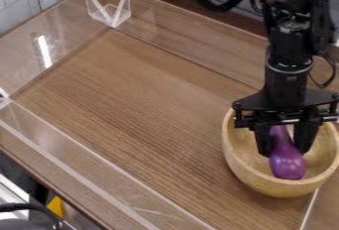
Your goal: Remove the purple eggplant from inside the brown bowl and put it on the table
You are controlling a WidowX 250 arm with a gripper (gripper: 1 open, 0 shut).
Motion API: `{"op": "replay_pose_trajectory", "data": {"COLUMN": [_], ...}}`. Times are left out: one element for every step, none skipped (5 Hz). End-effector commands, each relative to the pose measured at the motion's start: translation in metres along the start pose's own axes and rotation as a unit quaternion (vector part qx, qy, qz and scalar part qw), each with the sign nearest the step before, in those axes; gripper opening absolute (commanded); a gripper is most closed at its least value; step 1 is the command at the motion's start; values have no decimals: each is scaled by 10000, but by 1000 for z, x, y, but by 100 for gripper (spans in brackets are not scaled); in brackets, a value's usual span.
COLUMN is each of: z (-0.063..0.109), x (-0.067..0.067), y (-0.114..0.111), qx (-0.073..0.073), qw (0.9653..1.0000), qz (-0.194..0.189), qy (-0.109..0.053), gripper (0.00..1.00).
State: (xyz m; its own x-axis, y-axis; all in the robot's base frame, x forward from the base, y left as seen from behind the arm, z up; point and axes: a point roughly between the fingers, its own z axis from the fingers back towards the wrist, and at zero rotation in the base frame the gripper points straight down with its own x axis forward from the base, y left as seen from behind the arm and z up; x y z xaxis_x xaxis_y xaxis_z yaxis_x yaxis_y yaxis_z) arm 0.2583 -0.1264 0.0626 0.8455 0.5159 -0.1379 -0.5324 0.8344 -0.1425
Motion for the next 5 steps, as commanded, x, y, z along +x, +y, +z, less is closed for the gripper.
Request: {"op": "replay_pose_trajectory", "data": {"z": [29, 31, 33, 35, 38], "x": [5, 5, 5, 5, 4], "y": [-12, -12, -12, -11, -11], "qx": [-398, -408, -416, -430, -445], "qw": [9987, 9987, 9987, 9987, 9986], "qz": [-50, -27, -5, 19, 43], "qy": [-299, -296, -294, -290, -284], "gripper": [0, 0, 0, 0, 0]}}
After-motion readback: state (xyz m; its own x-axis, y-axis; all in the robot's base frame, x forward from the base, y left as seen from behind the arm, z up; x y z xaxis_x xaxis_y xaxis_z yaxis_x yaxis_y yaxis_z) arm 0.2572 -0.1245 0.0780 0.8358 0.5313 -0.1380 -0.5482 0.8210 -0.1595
